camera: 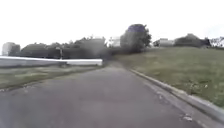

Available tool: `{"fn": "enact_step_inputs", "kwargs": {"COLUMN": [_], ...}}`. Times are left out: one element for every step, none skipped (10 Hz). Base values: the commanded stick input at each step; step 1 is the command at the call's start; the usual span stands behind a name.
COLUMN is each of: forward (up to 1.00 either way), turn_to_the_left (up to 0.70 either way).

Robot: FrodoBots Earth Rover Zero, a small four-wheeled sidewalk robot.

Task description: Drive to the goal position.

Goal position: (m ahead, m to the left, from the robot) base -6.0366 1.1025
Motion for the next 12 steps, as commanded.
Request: {"fn": "enact_step_inputs", "kwargs": {"forward": [0.7, 0.7, 0.7, 0.7, 0.7, 0.7, 0.7, 0.7, 0.7, 0.7, 0.7, 0.7], "turn_to_the_left": [0.0, 0.0, 0.0, 0.0, 0.0, 0.0, 0.0, 0.0, 0.0, 0.0, 0.0, 0.0]}}
